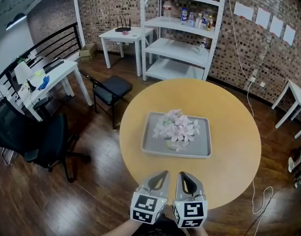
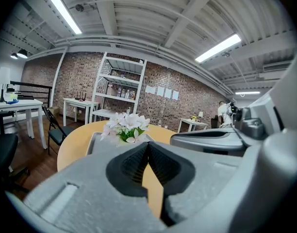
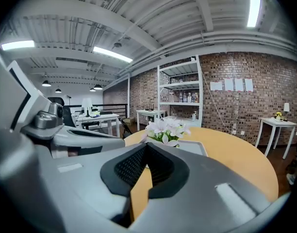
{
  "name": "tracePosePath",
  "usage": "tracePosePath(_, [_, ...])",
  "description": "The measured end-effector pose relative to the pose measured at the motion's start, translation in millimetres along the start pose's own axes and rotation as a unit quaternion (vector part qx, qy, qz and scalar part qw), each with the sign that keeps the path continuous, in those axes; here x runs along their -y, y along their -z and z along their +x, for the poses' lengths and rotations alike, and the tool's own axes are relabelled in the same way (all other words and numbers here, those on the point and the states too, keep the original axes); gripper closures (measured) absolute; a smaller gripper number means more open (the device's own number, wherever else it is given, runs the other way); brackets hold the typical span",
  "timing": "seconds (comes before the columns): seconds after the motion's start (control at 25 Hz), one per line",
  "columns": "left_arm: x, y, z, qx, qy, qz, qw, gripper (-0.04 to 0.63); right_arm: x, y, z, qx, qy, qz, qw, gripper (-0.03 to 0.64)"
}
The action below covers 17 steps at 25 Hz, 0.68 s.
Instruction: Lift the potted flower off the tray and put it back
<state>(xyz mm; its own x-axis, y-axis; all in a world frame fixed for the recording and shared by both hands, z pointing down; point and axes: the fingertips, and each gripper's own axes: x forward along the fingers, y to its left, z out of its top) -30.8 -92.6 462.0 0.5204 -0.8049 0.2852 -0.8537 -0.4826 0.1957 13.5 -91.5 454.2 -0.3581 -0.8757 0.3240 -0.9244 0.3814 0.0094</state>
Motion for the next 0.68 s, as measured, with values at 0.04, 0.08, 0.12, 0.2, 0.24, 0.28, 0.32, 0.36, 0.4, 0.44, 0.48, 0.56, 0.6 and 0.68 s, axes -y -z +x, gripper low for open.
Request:
tracePosePath(0.04, [1, 1, 0, 0.000, 0.000, 0.000, 1.0000, 0.592, 0, 0, -1, 0.000, -0.001, 0.000, 1.000, 0.617])
tracePosePath(0.08, [1, 2, -1, -0.001, 0.001, 0.000, 1.0000, 0.592, 0, 1, -2, 0.001, -0.001, 0.001, 1.000, 0.617])
tracePosePath(0.12, [2, 3, -1, -0.001, 0.002, 0.000, 1.0000, 0.592, -1, 1, -2, 0.001, -0.002, 0.001, 1.000, 0.617])
tracePosePath(0.2, [3, 4, -4, 0.000, 0.002, 0.000, 1.0000, 0.592, -3, 2, -3, -0.001, -0.004, 0.001, 1.000, 0.617])
tracePosePath(0.24, [3, 5, -5, 0.000, 0.002, -0.001, 1.0000, 0.592, -4, 3, -3, -0.002, -0.006, 0.003, 1.000, 0.617])
tracePosePath(0.28, [3, 5, -6, 0.000, 0.002, -0.002, 1.0000, 0.592, -5, 4, -4, -0.003, -0.007, 0.005, 1.000, 0.617])
tracePosePath(0.32, [3, 6, -7, 0.000, 0.002, -0.002, 1.0000, 0.592, -6, 5, -4, -0.004, -0.009, 0.006, 1.000, 0.617])
tracePosePath(0.36, [3, 6, -7, 0.000, 0.002, -0.004, 1.0000, 0.592, -7, 6, -4, -0.006, -0.009, 0.006, 1.000, 0.617])
tracePosePath(0.4, [3, 6, -8, 0.000, 0.002, -0.005, 1.0000, 0.592, -8, 6, -5, -0.007, -0.010, 0.005, 1.000, 0.617])
tracePosePath(0.44, [4, 6, -8, 0.000, 0.003, -0.006, 1.0000, 0.592, -9, 7, -5, -0.008, -0.010, 0.004, 1.000, 0.617])
tracePosePath(0.48, [4, 6, -9, 0.000, 0.003, -0.007, 1.0000, 0.592, -10, 7, -5, -0.010, -0.011, 0.003, 1.000, 0.617])
tracePosePath(0.56, [6, 7, -11, -0.002, 0.005, -0.010, 0.9999, 0.592, -11, 7, -7, -0.012, -0.011, 0.002, 1.000, 0.617])
tracePosePath(0.6, [7, 7, -12, -0.003, 0.006, -0.010, 0.9999, 0.592, -11, 7, -8, -0.013, -0.011, 0.002, 1.000, 0.617])
tracePosePath(0.68, [9, 8, -14, -0.005, 0.008, -0.011, 0.9999, 0.592, -11, 8, -9, -0.016, -0.011, 0.003, 1.000, 0.617])
